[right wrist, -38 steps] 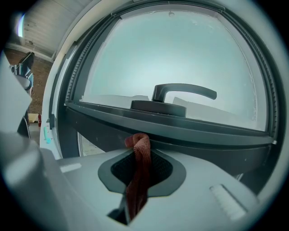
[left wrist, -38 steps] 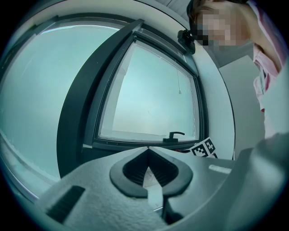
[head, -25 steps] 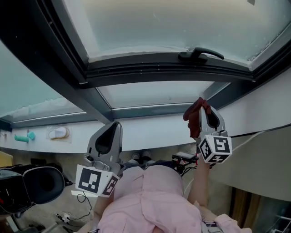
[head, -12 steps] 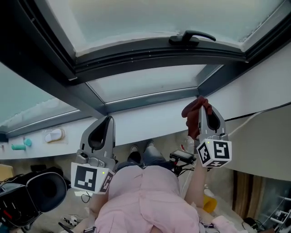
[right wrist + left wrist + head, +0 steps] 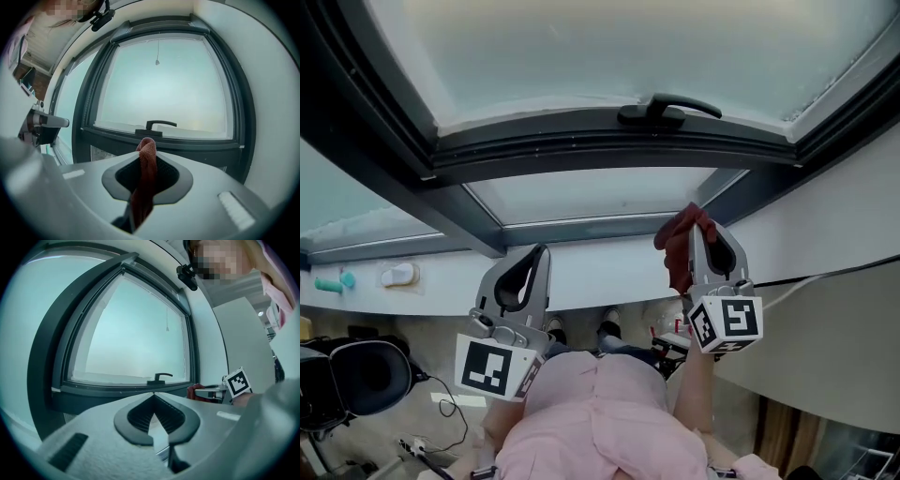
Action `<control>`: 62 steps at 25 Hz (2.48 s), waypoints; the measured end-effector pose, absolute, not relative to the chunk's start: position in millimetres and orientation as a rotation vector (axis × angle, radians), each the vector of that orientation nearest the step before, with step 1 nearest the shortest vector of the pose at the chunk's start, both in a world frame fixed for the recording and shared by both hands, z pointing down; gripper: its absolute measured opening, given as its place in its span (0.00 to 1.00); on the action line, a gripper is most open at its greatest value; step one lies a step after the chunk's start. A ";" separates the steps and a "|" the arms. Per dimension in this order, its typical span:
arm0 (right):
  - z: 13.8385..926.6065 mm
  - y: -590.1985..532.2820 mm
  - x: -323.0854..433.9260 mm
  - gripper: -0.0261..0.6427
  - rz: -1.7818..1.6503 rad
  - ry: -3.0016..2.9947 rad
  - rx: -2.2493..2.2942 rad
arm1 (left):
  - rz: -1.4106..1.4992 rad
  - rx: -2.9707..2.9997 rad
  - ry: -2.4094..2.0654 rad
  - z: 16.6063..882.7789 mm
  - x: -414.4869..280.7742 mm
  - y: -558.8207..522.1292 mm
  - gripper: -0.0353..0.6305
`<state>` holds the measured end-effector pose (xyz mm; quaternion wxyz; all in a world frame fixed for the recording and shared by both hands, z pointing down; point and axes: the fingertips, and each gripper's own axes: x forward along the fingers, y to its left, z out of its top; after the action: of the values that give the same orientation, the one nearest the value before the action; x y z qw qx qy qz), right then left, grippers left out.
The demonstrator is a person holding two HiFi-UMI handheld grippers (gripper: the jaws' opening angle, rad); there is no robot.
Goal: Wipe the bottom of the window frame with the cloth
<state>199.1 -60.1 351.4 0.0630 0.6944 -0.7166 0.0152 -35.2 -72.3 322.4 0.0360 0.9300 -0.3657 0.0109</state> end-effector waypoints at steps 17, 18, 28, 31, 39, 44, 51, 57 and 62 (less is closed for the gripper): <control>292.1 -138.4 237.3 0.11 -0.130 -2.274 2.027 | 0.049 2.683 -1.344 336.9 -30.9 -43.6 0.05; 280.6 -145.3 236.8 0.11 -0.170 -2.264 2.051 | 0.042 2.684 -1.345 334.6 -35.5 -46.2 0.05; 279.5 -198.4 227.8 0.11 -0.295 -2.036 2.038 | 0.004 2.706 -1.306 328.2 -51.3 -67.8 0.05; 303.2 -210.6 226.3 0.11 -0.232 -1.976 1.966 | 0.004 2.696 -1.312 328.2 -50.4 -73.1 0.05; 311.2 -227.5 236.0 0.11 -0.191 -1.923 1.900 | -0.013 2.693 -1.313 324.6 -38.2 -89.9 0.05; 313.1 -231.8 248.1 0.11 -0.119 -1.938 1.895 | -0.019 2.708 -1.290 323.1 -25.6 -98.1 0.05; 316.3 -237.2 251.8 0.11 0.004 -1.992 1.859 | -0.026 2.734 -1.248 320.8 -4.7 -103.2 0.05; 316.8 -237.0 252.7 0.11 0.031 -2.044 1.845 | -0.024 2.746 -1.245 318.4 5.7 -105.2 0.05; 317.4 -237.2 258.0 0.11 0.085 -2.084 1.855 | -0.022 2.746 -1.255 317.2 9.9 -105.7 0.05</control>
<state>258.0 -237.2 317.4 0.1741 0.6544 -0.7353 0.0298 9.9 -105.7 317.2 0.0612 0.9077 -0.4150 -0.0072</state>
